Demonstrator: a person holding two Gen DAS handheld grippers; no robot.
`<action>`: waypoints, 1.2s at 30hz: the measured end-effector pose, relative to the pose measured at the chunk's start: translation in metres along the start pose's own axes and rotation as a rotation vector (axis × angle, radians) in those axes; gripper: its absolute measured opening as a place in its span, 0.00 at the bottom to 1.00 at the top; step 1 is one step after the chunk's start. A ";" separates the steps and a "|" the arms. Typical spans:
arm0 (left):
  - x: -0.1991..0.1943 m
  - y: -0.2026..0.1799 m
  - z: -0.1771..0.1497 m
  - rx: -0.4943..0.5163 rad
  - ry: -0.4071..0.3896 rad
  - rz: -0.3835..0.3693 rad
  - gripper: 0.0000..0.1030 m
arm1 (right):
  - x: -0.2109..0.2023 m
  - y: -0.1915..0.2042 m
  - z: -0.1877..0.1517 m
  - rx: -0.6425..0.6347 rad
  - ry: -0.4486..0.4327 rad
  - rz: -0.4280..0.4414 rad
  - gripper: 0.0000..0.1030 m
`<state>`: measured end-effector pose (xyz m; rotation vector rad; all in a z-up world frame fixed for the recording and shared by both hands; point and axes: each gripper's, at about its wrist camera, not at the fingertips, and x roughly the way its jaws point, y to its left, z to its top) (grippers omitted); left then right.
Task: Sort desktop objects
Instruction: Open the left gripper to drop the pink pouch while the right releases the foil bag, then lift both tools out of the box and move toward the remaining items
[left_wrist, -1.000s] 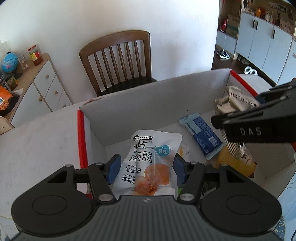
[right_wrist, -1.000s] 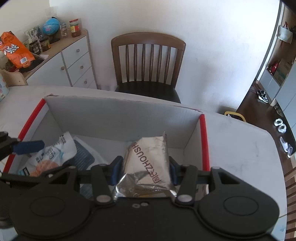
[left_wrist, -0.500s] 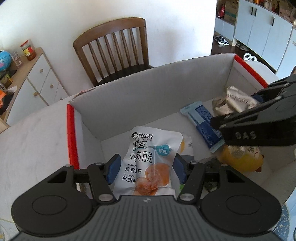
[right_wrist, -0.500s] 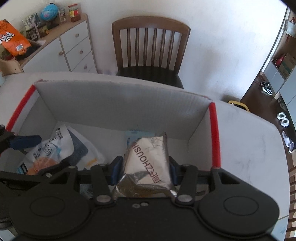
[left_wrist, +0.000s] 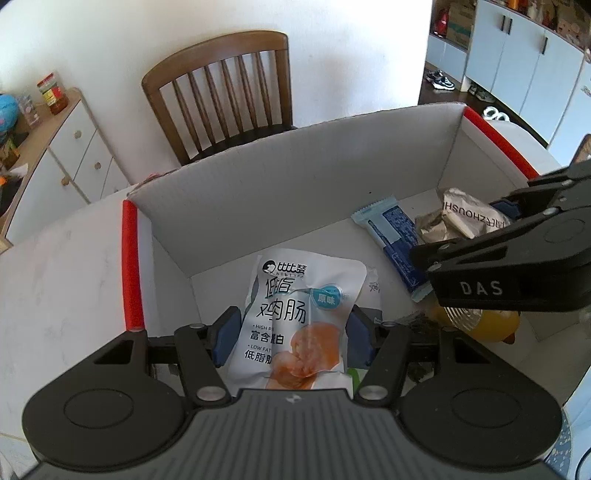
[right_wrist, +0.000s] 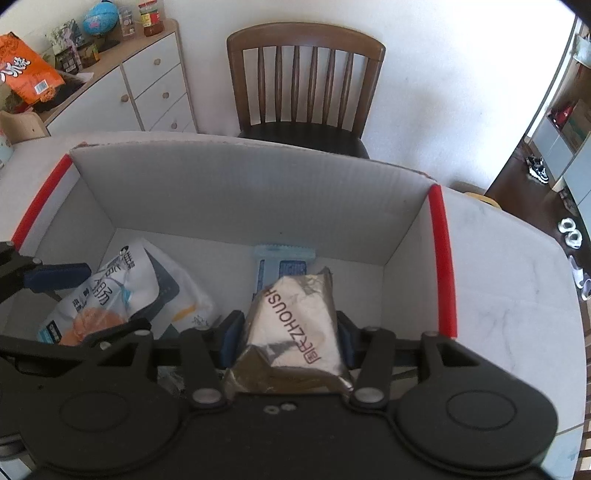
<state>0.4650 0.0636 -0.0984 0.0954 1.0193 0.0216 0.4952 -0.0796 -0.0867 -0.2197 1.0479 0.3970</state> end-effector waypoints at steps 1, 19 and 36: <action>-0.001 0.001 0.000 -0.004 -0.001 -0.004 0.60 | -0.001 0.000 0.000 0.004 -0.002 0.001 0.56; -0.024 0.004 -0.006 -0.048 -0.066 -0.038 0.72 | -0.038 -0.012 0.001 0.068 -0.069 0.017 0.69; -0.068 0.006 -0.017 -0.031 -0.128 -0.062 0.73 | -0.088 0.002 -0.014 0.019 -0.137 0.023 0.69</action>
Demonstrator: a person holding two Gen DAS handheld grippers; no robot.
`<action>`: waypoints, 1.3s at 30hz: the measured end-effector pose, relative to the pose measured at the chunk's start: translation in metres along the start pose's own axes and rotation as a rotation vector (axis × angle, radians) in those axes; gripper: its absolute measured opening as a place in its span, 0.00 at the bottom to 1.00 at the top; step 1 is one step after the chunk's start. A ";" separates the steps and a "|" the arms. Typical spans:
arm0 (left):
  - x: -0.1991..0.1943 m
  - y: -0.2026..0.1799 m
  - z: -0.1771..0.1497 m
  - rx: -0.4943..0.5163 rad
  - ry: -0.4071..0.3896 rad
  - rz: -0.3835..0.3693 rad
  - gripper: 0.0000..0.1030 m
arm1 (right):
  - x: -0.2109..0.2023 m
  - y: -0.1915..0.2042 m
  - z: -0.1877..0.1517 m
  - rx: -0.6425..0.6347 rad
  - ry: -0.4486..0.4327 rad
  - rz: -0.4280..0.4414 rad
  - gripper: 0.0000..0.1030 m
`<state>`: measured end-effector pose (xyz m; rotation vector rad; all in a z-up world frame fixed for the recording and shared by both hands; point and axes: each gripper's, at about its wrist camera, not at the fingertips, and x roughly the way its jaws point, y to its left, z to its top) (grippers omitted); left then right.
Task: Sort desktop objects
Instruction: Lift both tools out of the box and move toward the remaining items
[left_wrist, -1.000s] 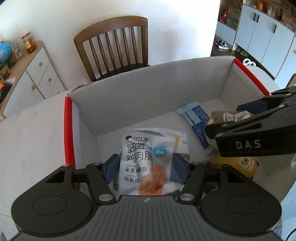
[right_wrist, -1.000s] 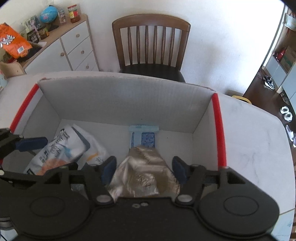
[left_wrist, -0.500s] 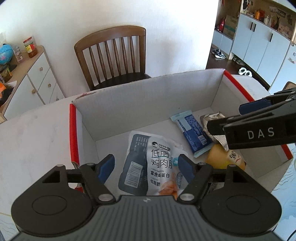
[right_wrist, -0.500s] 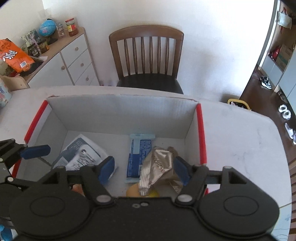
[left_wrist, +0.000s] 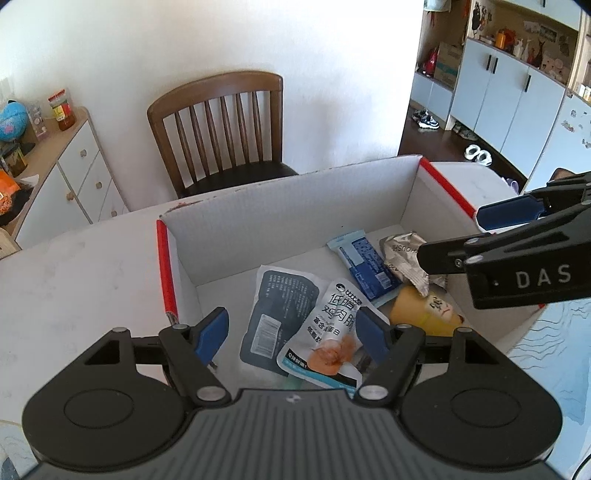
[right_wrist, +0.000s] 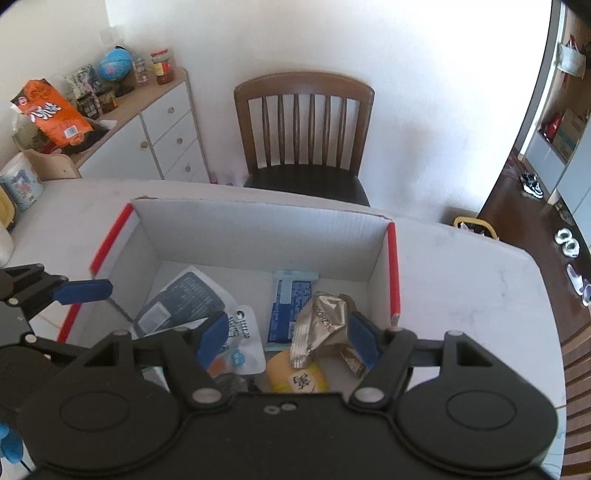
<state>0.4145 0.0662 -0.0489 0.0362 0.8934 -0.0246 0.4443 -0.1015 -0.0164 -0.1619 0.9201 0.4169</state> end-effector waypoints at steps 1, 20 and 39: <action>-0.003 0.000 -0.001 0.000 -0.005 -0.002 0.73 | -0.004 0.001 -0.001 -0.004 -0.005 0.000 0.69; -0.068 -0.008 -0.022 -0.002 -0.110 -0.002 0.86 | -0.063 0.003 -0.037 0.017 -0.073 0.021 0.69; -0.118 -0.003 -0.073 -0.029 -0.217 -0.043 0.95 | -0.105 0.015 -0.114 0.078 -0.104 0.065 0.75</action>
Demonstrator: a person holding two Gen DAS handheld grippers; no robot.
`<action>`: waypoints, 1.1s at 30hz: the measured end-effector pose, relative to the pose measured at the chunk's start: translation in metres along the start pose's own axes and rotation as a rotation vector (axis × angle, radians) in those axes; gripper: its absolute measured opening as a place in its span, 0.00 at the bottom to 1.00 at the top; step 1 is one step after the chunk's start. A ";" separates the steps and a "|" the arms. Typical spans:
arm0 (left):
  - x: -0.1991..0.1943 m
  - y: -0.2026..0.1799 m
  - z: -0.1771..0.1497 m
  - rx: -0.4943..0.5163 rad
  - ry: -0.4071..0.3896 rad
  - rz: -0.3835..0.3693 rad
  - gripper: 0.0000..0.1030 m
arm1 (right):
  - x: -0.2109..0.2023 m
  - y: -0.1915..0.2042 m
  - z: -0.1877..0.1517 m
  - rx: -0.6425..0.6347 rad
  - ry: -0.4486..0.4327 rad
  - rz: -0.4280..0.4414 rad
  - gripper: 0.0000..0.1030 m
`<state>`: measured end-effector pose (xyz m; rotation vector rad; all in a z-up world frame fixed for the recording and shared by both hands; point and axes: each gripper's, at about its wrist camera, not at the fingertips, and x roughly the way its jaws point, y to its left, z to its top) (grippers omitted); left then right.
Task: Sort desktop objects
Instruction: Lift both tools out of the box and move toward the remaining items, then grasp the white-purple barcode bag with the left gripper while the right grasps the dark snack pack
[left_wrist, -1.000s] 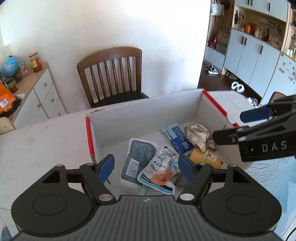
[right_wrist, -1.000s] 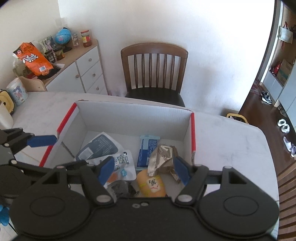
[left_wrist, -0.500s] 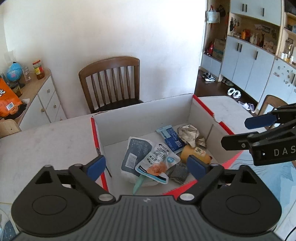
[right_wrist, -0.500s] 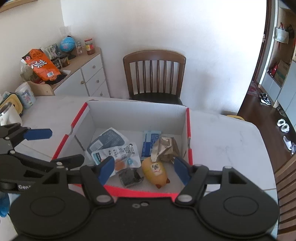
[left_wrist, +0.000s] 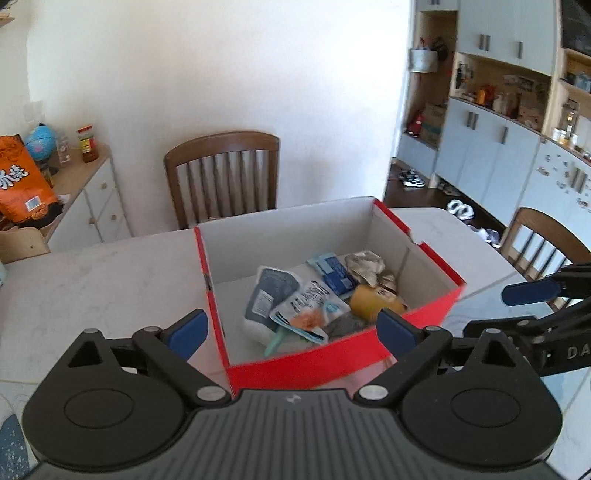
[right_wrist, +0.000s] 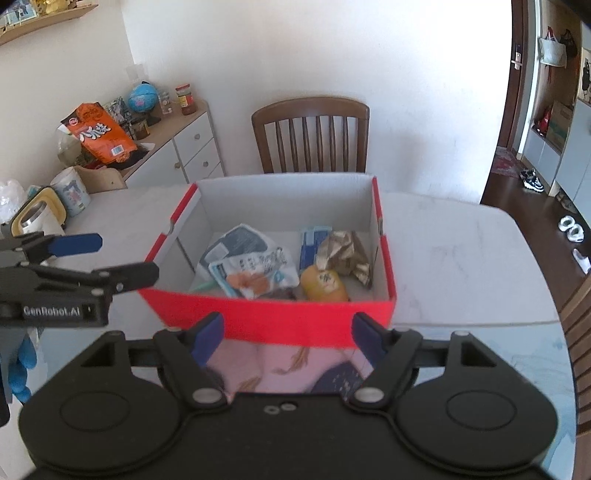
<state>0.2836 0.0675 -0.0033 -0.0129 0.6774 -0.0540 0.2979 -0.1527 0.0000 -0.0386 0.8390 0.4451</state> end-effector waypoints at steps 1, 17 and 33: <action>-0.004 0.000 -0.004 0.007 -0.003 -0.005 0.95 | 0.000 0.002 -0.004 -0.004 0.001 0.006 0.75; -0.028 0.007 -0.065 0.049 0.028 -0.098 1.00 | -0.005 0.024 -0.062 -0.012 -0.009 0.002 0.83; -0.037 0.002 -0.127 0.150 0.065 -0.228 1.00 | 0.005 0.035 -0.092 0.026 0.029 -0.016 0.84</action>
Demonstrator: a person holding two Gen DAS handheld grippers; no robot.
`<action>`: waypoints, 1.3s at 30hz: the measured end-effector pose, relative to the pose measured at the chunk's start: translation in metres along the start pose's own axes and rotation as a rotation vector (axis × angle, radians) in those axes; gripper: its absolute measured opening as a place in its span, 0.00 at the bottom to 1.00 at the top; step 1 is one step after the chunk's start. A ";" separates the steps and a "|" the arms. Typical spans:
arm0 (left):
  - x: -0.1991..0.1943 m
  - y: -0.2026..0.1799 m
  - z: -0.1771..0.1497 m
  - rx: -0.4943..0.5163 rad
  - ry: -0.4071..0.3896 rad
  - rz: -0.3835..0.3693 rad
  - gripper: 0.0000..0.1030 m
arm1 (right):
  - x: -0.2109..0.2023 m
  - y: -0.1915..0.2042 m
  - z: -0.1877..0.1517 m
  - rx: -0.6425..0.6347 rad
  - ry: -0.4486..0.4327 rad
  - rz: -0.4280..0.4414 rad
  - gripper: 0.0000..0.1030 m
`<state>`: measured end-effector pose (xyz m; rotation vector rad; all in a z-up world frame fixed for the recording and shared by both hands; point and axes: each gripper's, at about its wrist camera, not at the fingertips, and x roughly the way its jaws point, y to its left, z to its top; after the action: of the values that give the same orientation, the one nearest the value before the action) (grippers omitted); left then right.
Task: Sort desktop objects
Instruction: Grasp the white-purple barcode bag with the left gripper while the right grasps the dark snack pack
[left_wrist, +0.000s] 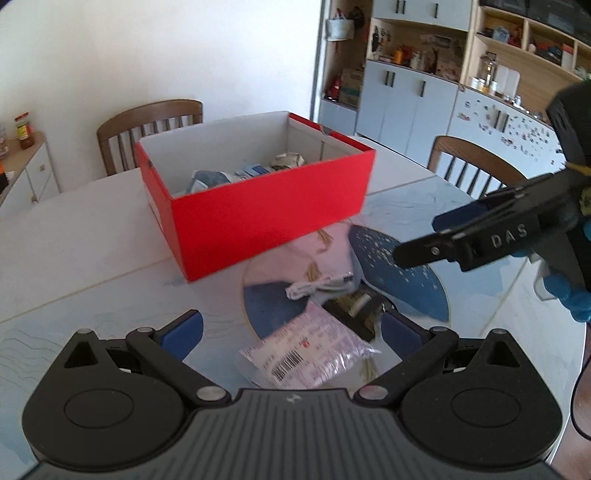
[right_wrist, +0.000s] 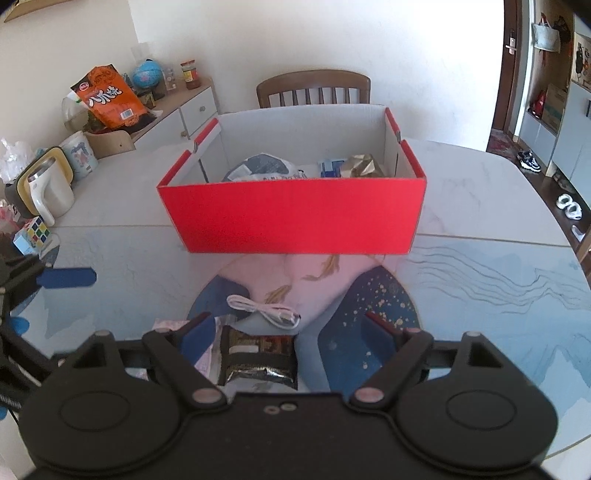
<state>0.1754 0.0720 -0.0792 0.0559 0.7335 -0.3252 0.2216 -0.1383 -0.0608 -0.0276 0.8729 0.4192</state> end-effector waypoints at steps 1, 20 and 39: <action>0.000 -0.001 -0.002 0.004 -0.002 0.000 1.00 | 0.001 0.001 -0.002 0.003 0.002 0.000 0.84; 0.013 0.001 -0.022 0.046 0.011 -0.071 1.00 | 0.013 0.014 -0.023 0.003 0.035 -0.018 0.84; 0.037 0.008 -0.034 0.075 0.035 -0.116 1.00 | 0.036 0.013 -0.034 0.018 0.072 -0.035 0.83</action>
<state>0.1815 0.0757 -0.1297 0.0902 0.7608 -0.4629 0.2116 -0.1203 -0.1080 -0.0417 0.9453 0.3790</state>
